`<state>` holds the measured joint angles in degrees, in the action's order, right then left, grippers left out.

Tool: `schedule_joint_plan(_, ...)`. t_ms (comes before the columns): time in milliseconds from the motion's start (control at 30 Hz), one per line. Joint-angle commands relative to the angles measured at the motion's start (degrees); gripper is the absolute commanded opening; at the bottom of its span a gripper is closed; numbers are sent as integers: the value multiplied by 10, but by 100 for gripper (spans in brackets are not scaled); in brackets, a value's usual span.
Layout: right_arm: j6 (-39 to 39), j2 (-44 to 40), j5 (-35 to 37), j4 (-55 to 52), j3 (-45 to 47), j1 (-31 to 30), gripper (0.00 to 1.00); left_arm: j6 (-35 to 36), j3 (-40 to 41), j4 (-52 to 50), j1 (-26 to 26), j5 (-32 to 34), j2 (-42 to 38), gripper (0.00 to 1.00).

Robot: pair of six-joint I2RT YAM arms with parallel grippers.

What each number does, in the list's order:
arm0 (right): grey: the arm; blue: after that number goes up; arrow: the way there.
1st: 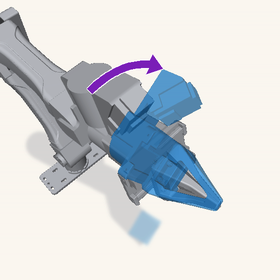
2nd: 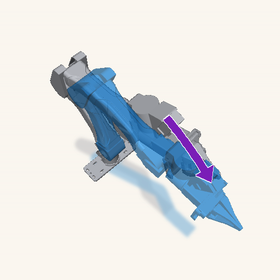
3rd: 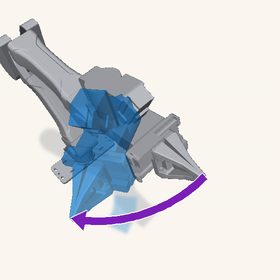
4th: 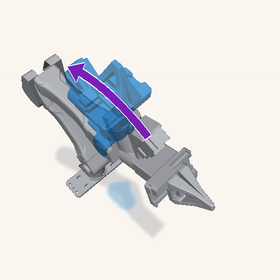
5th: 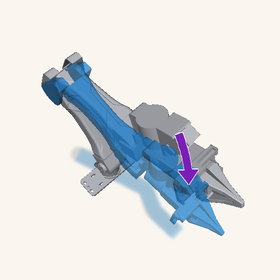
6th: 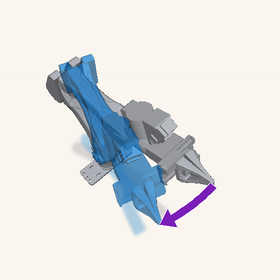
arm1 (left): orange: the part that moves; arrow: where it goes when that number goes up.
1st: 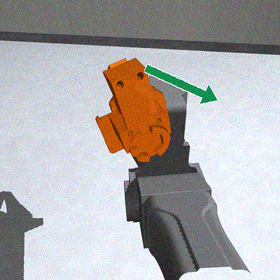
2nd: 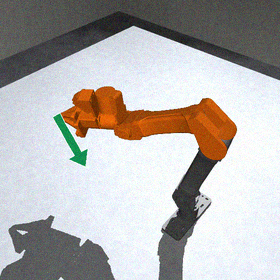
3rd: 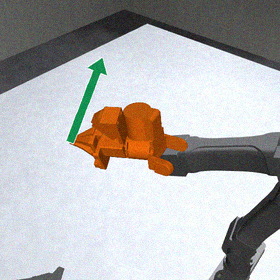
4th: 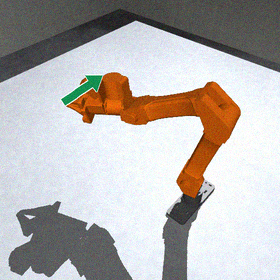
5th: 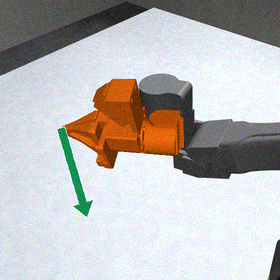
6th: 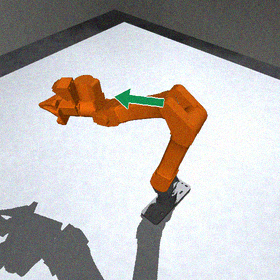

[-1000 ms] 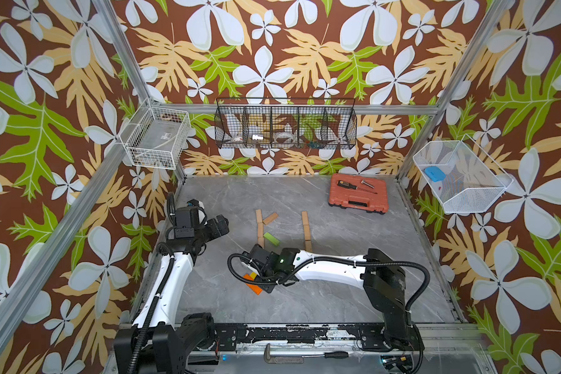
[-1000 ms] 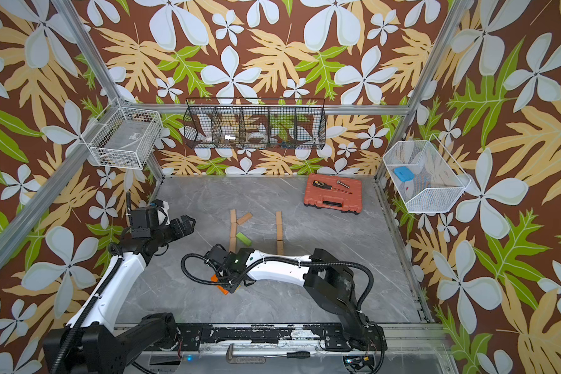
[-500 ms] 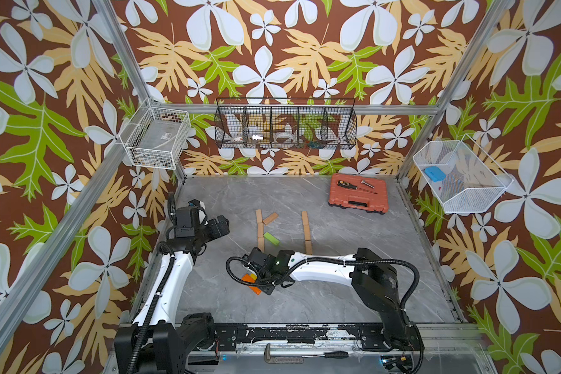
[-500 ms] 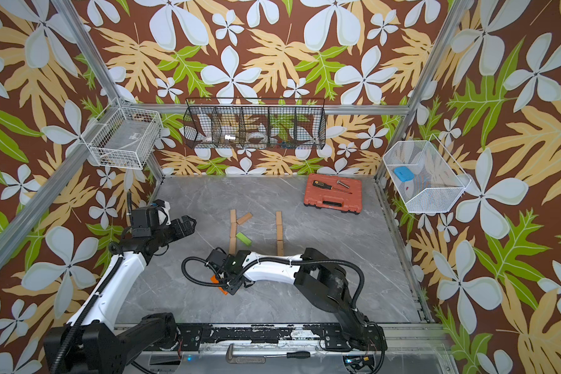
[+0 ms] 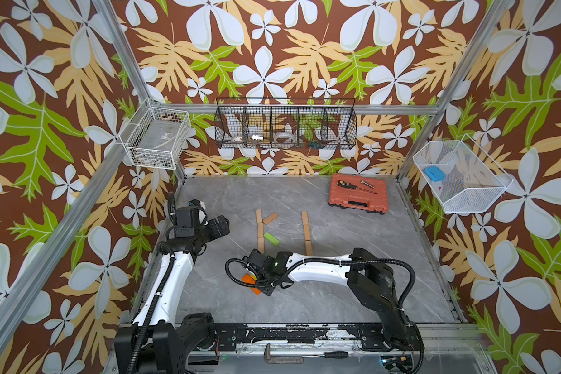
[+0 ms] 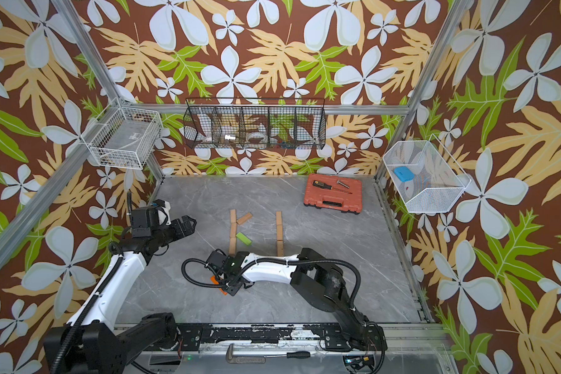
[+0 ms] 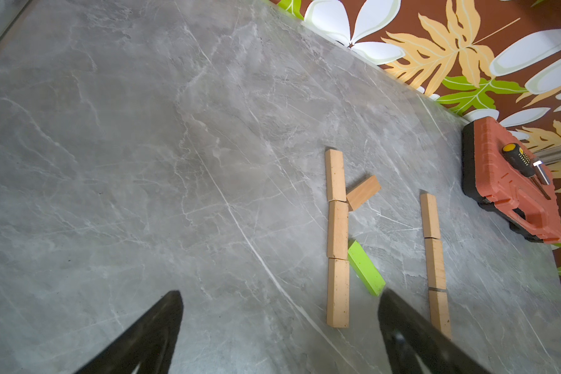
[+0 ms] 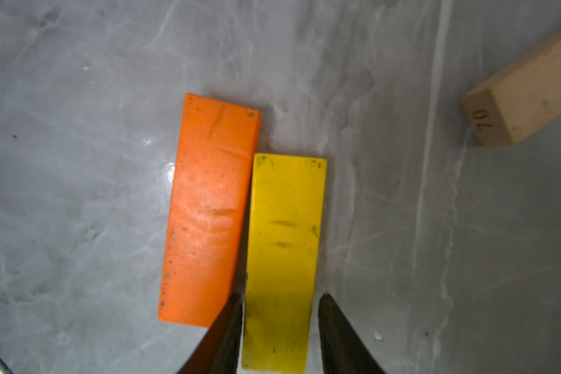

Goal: Assemble the letter k with building blocks
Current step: Pick up the building block from the center of the board, then place the building block at the center of the board.

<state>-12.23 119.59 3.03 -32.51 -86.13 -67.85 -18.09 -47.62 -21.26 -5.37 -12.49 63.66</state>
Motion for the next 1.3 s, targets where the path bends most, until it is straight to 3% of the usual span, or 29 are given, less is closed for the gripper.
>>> schedule_joint_plan(0, -2, 5, 1, 8, -6, 0, 41, 4, -5, 2, -1, -4, 0, 96)
schedule_joint_plan(500, 37, -18, 14, -2, -9, 3, 21, 5, -5, 1, -1, -3, -4, 95)
schedule_joint_plan(633, 81, -69, 64, -14, 7, 17, 19, 6, -2, 3, -1, -9, -9, 96)
schedule_joint_plan(800, 171, -172, 106, -18, 63, 86, 14, 7, 6, 31, 0, -86, -22, 96)
schedule_joint_plan(867, 242, -224, 89, -5, 108, 131, 5, 5, 7, 45, 6, -108, -28, 96)
schedule_joint_plan(1033, 398, -324, 94, 47, 204, 235, 0, 24, -15, 45, 87, -112, -26, 96)
schedule_joint_plan(1200, 522, -390, 14, 66, 260, 323, 2, 54, -30, 32, 188, -85, -23, 96)
schedule_joint_plan(1267, 586, -403, -4, 60, 277, 357, 2, 84, -43, 11, 240, -44, -13, 96)
